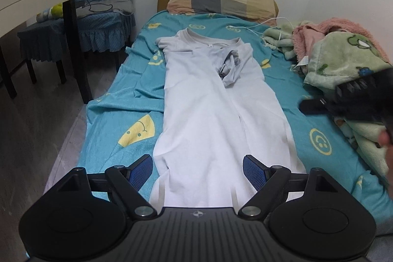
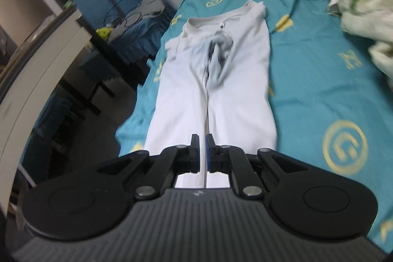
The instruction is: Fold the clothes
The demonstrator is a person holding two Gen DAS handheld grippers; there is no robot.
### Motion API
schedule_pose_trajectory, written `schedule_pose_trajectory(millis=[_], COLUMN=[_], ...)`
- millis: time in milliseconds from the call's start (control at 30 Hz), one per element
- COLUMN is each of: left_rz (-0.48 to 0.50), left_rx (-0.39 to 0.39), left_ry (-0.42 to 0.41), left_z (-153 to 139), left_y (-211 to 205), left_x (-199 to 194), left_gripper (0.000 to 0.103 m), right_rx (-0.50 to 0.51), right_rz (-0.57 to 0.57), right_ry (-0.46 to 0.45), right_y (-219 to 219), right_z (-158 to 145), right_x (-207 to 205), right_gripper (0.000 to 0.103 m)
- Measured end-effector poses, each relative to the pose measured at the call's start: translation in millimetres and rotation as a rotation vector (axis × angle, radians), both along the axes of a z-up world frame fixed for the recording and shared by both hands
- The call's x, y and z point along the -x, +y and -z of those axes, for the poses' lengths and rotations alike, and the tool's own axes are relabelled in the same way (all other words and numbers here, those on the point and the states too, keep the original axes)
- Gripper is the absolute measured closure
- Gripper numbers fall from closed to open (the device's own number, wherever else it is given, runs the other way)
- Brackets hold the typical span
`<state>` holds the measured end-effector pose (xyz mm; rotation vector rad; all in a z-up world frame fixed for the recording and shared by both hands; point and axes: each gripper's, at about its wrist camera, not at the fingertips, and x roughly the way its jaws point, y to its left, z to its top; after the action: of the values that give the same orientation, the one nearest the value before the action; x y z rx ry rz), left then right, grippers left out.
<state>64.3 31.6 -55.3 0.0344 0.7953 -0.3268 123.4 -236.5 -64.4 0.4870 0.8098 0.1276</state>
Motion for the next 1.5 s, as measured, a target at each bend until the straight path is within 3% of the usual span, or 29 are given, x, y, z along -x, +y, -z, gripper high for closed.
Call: schedule_pose_trajectory(millis=[67, 100, 133, 200, 233, 467, 667, 800, 1100, 1300, 1400, 1500], left_rz=[-0.001, 0.0, 0.003, 0.009, 0.009, -0.062, -0.086, -0.103, -0.109, 0.0, 0.06, 0.116], left_rx=[-0.015, -0.023, -0.025, -0.023, -0.02, -0.016, -0.15, -0.151, -0.141, -0.187, -0.215, -0.221], left_ry=[0.0, 0.002, 0.005, 0.021, 0.032, 0.212, 0.259, 0.327, 0.458, 0.558, 0.607, 0.645], left_z=[0, 0, 0, 2, 3, 33, 53, 63, 77, 77, 74, 70], left_y=[-1, -2, -2, -1, 0, 14, 11, 16, 22, 8, 3, 0], left_x=[3, 4, 4, 4, 4, -19, -34, -39, -43, -34, -27, -18], left_gripper=[0.021, 0.021, 0.021, 0.02, 0.02, 0.02, 0.02, 0.02, 0.021, 0.022, 0.033, 0.051], right_rx=[0.02, 0.029, 0.027, 0.017, 0.008, -0.055, -0.136, -0.155, -0.198, -0.176, -0.152, -0.143], right_rz=[-0.007, -0.01, -0.006, 0.001, 0.005, 0.026, 0.045, -0.012, -0.089, -0.139, -0.172, -0.215], right_ry=[-0.004, -0.008, -0.017, -0.027, -0.027, 0.133, 0.25, 0.328, 0.356, 0.372, 0.382, 0.401], right_y=[3, 5, 5, 4, 3, -10, -19, -10, -3, 5, 10, 16], right_z=[-3, -4, -3, 3, 6, 45, 72, 88, 95, 93, 92, 91], right_x=[24, 35, 45, 61, 67, 68, 64, 60, 63, 70, 71, 73], right_gripper=[0.092, 0.082, 0.059, 0.031, 0.028, 0.029, 0.03, 0.029, 0.03, 0.034, 0.04, 0.057])
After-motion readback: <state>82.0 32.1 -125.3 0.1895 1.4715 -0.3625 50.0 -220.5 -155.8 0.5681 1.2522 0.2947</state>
